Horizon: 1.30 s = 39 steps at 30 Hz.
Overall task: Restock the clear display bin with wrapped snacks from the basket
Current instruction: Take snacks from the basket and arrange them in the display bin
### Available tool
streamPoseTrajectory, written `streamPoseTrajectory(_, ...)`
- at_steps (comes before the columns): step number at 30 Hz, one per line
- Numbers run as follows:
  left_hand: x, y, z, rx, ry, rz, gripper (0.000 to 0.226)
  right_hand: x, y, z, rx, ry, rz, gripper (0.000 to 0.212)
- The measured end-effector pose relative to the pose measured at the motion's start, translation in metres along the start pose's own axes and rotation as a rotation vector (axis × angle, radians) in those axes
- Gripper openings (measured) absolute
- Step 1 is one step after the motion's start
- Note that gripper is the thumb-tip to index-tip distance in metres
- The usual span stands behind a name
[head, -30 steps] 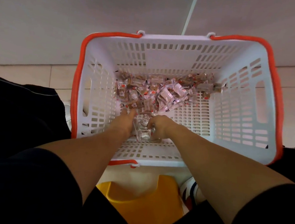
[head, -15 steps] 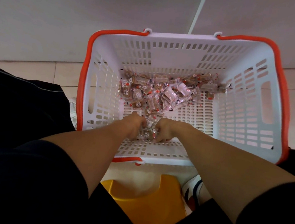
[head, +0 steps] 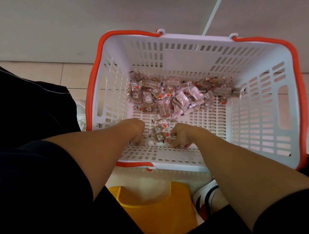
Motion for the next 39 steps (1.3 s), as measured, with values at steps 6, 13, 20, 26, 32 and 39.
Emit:
streamPoseTrajectory(6, 0.002, 0.003, -0.005, 0.139, -0.042, -0.314, 0.030, -0.004, 0.035, -0.022, -0.031, -0.088, -0.021, 0.034)
streamPoseTrajectory(13, -0.020, 0.065, -0.052, 0.207, -0.258, -1.380, 0.025, 0.047, 0.106, -0.112, -0.108, 0.180, 0.318, 0.041)
streamPoseTrajectory(20, -0.018, 0.148, -0.118, -0.111, -0.464, -1.581, 0.051, 0.103, 0.144, -0.202, -0.488, 0.611, 0.486, 0.067)
streamPoseTrajectory(26, -0.007, 0.164, -0.166, -0.203, -0.522, -1.595, 0.051, 0.127, 0.138, -0.238, -0.577, 0.769, 0.483, 0.071)
streamPoseTrajectory(32, -0.010, 0.176, -0.193, -0.282, -0.589, -1.500, 0.046, 0.152, 0.135, -0.267, -0.662, 0.794, 0.204, 0.095)
streamPoseTrajectory(39, -0.005, 0.204, -0.223, -0.502, -0.592, -1.255, 0.027, 0.157, 0.136, -0.296, -0.738, 0.853, 0.204, 0.072)
Point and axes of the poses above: each hand's wrist, its own z-axis towards the middle knuckle, its own y-axis out of the back of the hand, x = y × z, the point moved 10 cm from there along z, towards the middle knuckle, and after that the axes turned 12 degrees about z, right-handed, at the moved point
